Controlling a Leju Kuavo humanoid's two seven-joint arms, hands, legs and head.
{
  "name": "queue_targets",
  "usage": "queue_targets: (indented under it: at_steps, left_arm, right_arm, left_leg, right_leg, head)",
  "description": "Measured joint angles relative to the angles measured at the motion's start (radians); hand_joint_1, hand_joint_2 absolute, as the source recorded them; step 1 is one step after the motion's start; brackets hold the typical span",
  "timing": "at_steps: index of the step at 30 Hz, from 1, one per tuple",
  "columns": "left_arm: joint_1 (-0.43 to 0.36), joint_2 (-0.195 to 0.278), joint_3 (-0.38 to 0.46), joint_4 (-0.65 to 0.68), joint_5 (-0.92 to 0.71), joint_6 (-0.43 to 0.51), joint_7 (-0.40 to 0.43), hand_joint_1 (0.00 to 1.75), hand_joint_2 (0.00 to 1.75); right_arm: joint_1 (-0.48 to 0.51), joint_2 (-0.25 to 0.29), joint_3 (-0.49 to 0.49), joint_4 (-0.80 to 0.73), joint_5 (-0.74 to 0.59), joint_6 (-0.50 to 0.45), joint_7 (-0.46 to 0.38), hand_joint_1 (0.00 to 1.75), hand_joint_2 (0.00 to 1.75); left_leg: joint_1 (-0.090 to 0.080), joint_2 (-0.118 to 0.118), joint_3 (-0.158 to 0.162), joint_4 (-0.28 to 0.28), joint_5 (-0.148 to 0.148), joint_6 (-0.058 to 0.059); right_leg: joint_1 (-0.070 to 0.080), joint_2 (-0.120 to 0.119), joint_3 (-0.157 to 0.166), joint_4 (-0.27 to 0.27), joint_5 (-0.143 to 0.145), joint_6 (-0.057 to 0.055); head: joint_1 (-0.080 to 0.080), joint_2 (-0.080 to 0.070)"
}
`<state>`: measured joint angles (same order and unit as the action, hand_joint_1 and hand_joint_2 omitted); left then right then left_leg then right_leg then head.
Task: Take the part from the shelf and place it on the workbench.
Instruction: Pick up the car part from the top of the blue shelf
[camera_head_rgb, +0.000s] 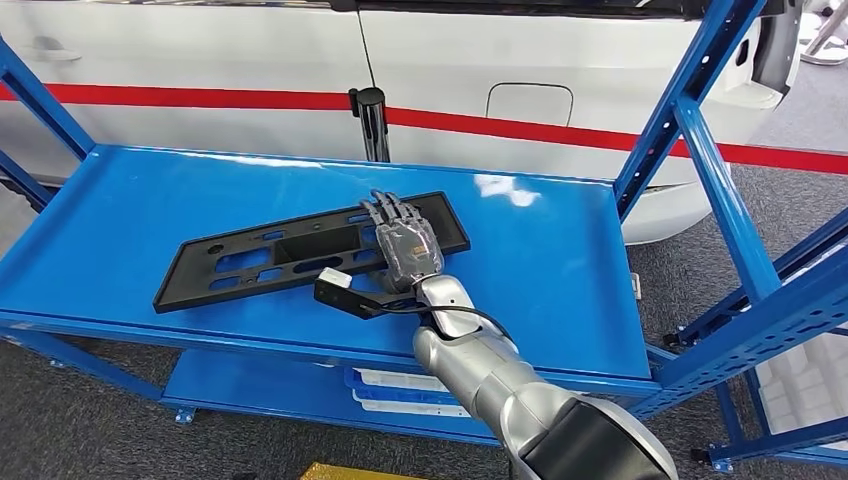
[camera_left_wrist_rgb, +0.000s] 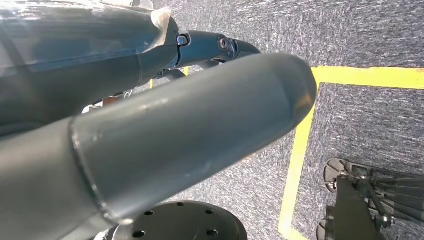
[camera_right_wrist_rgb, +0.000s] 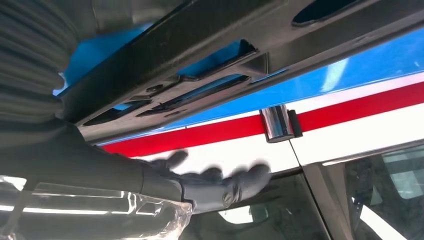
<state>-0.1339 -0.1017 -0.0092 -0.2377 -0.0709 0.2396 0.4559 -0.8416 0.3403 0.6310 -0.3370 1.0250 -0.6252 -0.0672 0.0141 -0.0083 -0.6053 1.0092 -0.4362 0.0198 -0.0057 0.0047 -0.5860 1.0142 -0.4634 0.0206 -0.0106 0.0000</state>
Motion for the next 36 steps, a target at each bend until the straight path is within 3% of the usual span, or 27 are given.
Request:
queue_targets:
  at_steps: [4, 18, 22, 36]
  left_arm:
    - [-0.001, 0.000, 0.000, 0.000, 0.000, 0.000, 0.000, 0.00, 0.00]
    - [-0.002, 0.001, 0.000, 0.000, -0.001, 0.000, 0.000, 0.00, 0.00]
    - [-0.002, 0.001, 0.000, 0.000, -0.001, 0.000, 0.000, 0.00, 0.00]
    - [-0.003, 0.001, 0.003, 0.000, -0.002, 0.003, 0.000, 0.00, 0.00]
  right_arm:
    - [-0.001, 0.000, 0.004, 0.005, 0.005, 0.000, 0.004, 0.96, 1.75]
    - [-0.005, 0.000, 0.014, 0.014, 0.007, 0.000, 0.007, 0.96, 1.75]
    - [-0.006, 0.000, 0.014, 0.014, 0.007, 0.000, 0.007, 1.30, 1.75]
    - [-0.011, 0.000, 0.026, 0.017, 0.012, -0.018, -0.004, 1.75, 1.75]
  left_leg:
    - [0.001, 0.001, 0.000, 0.000, -0.001, -0.010]
    - [-0.009, 0.000, 0.000, 0.000, -0.001, -0.010]
    - [-0.009, 0.000, 0.000, 0.001, -0.001, -0.010]
    - [-0.009, 0.000, 0.001, 0.000, -0.001, -0.010]
  right_leg:
    - [0.001, 0.000, 0.000, 0.000, -0.001, -0.002]
    - [-0.006, 0.000, 0.001, 0.000, -0.001, -0.001]
    - [-0.007, 0.000, 0.001, 0.000, -0.001, -0.001]
    - [-0.007, 0.000, 0.001, 0.000, -0.001, -0.001]
  head:
    - [0.000, 0.000]
    - [0.001, 0.000]
    - [0.000, 0.000]
    - [0.001, 0.000]
